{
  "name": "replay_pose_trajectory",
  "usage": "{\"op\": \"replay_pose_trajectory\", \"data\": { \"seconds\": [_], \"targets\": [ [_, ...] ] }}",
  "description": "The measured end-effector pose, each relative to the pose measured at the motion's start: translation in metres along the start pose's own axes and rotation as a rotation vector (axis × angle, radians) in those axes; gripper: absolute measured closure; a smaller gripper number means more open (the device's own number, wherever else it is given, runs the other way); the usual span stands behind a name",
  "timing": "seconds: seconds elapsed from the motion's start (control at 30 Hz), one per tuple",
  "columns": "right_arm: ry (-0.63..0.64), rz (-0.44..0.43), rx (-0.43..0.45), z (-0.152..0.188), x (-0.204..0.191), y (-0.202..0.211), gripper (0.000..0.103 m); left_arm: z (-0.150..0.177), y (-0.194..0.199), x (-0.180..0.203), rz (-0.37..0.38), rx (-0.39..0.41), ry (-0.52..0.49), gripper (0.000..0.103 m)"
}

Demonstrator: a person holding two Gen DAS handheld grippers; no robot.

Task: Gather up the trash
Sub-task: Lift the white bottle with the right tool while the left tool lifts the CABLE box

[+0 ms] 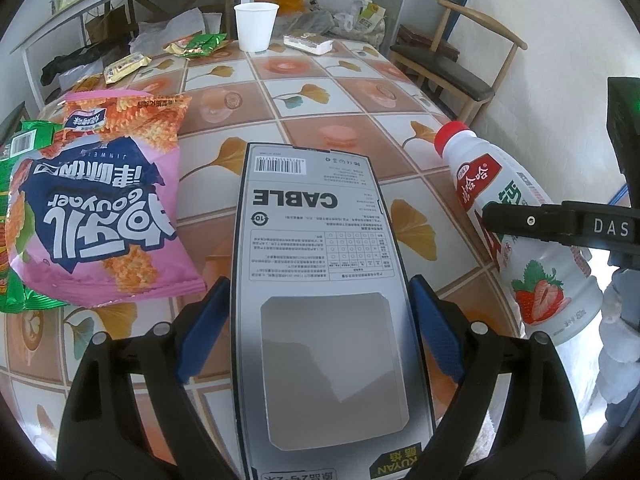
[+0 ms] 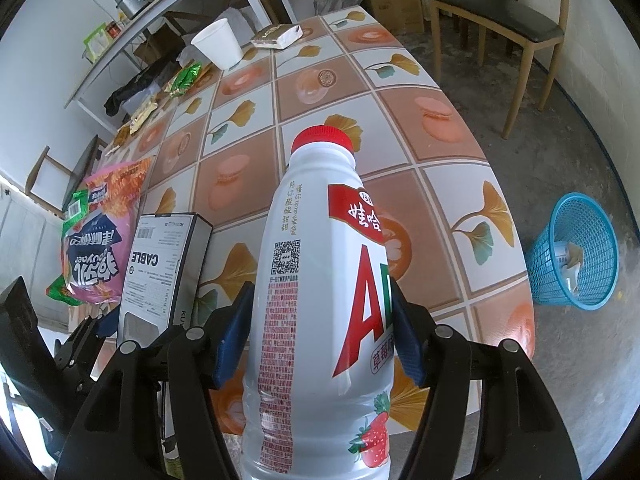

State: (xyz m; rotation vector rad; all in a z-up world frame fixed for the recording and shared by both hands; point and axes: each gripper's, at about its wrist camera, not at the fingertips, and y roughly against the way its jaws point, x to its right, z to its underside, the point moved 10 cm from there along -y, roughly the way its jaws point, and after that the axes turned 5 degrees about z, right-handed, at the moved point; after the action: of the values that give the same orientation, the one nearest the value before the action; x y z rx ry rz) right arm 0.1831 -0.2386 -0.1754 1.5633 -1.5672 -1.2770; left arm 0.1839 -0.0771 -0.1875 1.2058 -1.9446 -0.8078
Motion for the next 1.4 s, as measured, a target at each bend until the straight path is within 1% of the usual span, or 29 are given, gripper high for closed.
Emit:
{"op": "replay_pose_trajectory", "data": {
  "seconds": [0.2,0.7,1.4],
  "targets": [
    [0.001,-0.001,0.0,0.0,0.0,0.001,0.041,-0.005,-0.002,-0.002,-0.002,0.01,-0.001,0.019],
    [0.001,-0.003,0.011,-0.002,-0.001,0.006,0.041,-0.004,0.006,-0.001,-0.004,0.033,0.002,0.019],
    [-0.007,-0.01,0.031,-0.004,0.003,0.014,0.041,-0.005,0.013,0.007,0.004,0.057,-0.012,0.019]
  ]
}}
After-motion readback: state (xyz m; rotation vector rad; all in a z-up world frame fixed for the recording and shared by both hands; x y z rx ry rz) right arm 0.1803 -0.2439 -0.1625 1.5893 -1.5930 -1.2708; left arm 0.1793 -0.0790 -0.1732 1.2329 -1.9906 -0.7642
